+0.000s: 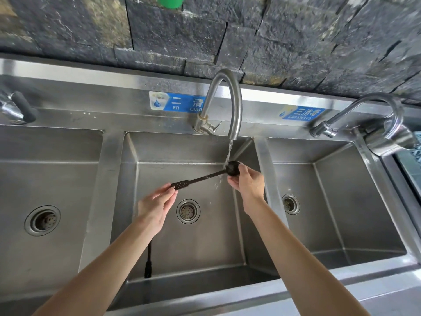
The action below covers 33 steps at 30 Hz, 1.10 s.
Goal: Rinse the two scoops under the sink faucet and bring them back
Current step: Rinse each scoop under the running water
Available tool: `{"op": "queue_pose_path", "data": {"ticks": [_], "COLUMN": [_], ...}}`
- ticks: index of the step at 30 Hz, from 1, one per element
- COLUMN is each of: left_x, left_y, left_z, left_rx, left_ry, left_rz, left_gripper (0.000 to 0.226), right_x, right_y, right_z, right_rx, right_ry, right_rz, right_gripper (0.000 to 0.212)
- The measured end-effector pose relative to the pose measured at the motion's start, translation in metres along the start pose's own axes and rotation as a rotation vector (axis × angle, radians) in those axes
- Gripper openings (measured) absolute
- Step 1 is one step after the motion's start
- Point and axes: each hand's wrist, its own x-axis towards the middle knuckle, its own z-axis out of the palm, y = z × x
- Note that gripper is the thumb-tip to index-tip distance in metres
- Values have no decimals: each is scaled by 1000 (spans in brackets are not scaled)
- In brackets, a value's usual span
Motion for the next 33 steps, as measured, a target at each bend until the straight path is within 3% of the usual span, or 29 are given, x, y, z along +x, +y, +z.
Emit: {"op": "queue_pose_path", "data": {"ticks": [9, 20, 33], "left_x": [6, -2, -1], "left_y": [-18, -41, -59], "left_z": [20, 51, 81], "left_rx": [-16, -90, -18], "left_ry": [44, 47, -14], "left_rz": [51, 54, 38], "left_gripper": [21, 26, 29], "right_x": [19, 32, 38], "right_y": [-11, -31, -51], "right_z": [-18, -44, -80], "right_rx": [30, 19, 73], "right_ry": [-109, -105, -160], "right_rz": [-15, -60, -156], "right_gripper": [18, 19, 27]}}
